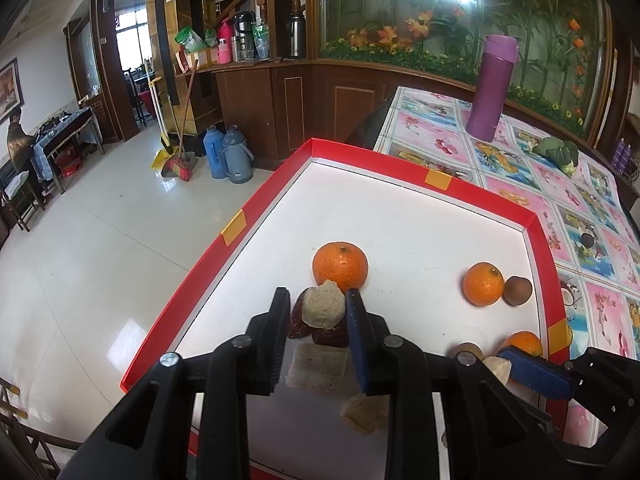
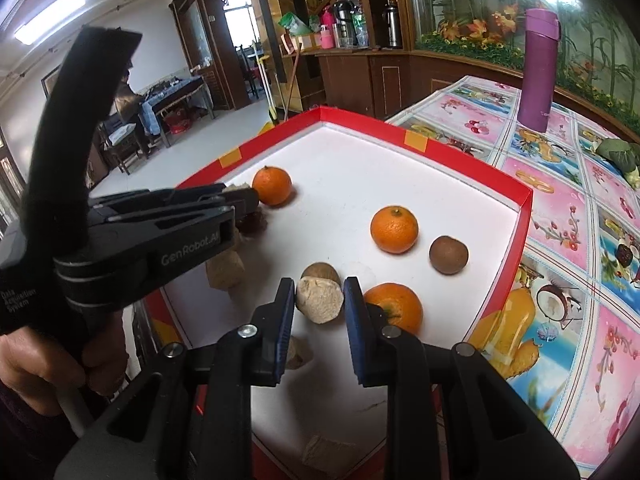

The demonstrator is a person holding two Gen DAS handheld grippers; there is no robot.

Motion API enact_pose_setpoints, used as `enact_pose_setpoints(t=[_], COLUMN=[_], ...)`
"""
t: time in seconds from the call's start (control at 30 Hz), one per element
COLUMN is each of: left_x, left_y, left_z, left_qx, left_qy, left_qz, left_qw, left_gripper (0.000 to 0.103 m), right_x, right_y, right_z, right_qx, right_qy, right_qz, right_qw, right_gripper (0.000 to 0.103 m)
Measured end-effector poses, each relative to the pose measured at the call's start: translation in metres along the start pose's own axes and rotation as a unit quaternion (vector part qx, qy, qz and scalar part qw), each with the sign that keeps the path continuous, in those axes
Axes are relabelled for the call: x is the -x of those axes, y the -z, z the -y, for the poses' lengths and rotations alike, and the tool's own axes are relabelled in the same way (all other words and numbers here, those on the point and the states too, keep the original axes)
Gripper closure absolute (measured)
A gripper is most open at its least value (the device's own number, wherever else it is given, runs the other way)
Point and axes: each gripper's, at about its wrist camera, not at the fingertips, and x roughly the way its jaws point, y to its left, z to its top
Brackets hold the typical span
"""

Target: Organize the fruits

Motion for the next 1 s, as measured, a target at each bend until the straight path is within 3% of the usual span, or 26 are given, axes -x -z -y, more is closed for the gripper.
enact_pose_setpoints(t=[0.23,0.43,0.63,0.93,1.0], left_x=[0.004,0.010,0.028,0.058,0.066], left_y=[0.000,-0.001,-0.006,-0.013,-0.013], left_z=[-0.004,0.003,0.017,0.032,0.035], left_qx=[0.006,-0.006,-0.020,-0.031,-0.033], left_qy=[-0.004,-0.009,-0.019,-0.047,-0.049], left_qz=[0.003,0.014,0.044,0.083,0.092], left_qw=[1.0000,0.9998,0.9986,0.9949,0.9940], left_gripper=[0.058,0.046,0.023,0.017,0.017], right_x=[0.002,0.019,0.045,0.082,0.089], right_y=[0.002,0.000,-0.006,-0.008,-0.007], right_z=[-0.002,0.007,0.029,0.060,0.061], right_qx=[0.014,0.006,-0.021,-0.053,-0.057], right_qy=[-0.001,0.001,0.013,0.049,0.050], right_qz=[-0.012,0.016,0.057,0.102,0.111], right_qw=[1.000,1.000,0.998,0.992,0.991], right_gripper=[0.073,0.060,0.055,0.042,0.035])
